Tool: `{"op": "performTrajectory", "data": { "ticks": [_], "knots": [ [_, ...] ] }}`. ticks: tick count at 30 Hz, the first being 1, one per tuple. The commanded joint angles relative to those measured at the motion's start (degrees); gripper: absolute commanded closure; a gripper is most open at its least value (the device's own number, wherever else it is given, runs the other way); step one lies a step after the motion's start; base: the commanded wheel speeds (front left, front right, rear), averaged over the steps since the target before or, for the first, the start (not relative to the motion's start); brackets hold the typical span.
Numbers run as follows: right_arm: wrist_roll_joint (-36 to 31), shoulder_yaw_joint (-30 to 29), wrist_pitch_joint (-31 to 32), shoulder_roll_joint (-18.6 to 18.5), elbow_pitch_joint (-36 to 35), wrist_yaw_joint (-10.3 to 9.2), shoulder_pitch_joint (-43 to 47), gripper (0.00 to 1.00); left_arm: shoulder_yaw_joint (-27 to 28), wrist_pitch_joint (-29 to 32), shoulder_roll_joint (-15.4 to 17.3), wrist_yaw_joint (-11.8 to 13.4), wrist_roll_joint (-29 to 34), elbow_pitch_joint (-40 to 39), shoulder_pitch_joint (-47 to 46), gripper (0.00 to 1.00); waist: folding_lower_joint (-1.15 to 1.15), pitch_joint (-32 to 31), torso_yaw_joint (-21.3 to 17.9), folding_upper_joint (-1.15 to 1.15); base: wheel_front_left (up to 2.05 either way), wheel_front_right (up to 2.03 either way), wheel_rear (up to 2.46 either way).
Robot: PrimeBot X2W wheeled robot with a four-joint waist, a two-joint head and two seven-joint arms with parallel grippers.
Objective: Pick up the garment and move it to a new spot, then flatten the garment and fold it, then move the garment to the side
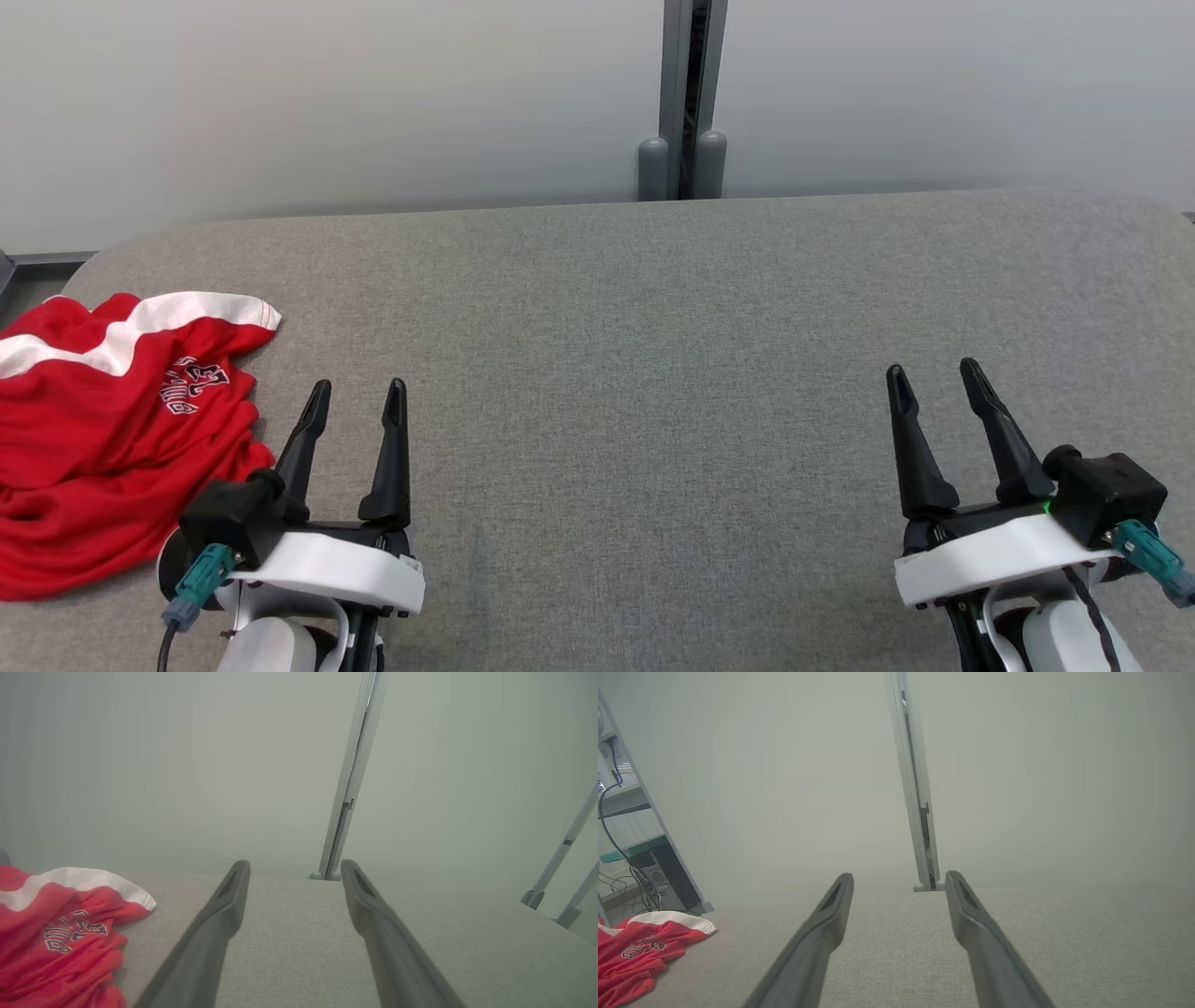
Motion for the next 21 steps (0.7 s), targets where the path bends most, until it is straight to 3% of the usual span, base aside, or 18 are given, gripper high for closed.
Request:
{"op": "performTrajectory", "data": {
  "ticks": [1, 21],
  "knots": [
    [-1.5, 0.0, -0.8, -0.1, -0.1, 0.29, 0.1, 0.0, 0.3, -0.5, 0.3, 0.3, 1.7, -0.6, 0.4, 0.0, 0.0, 0.0, 0.0, 0.0, 0.0, 0.0, 0.0],
    [-10.5, 1.3, -3.6, 0.1, 0.3, 0.3, 0.6, 0.0, 0.1, -2.3, 0.3, 0.6, 10.2, 1.0, 0.5, 0.0, 0.0, 0.1, -0.1, 0.0, 0.0, 0.0, 0.0]
  ]
}}
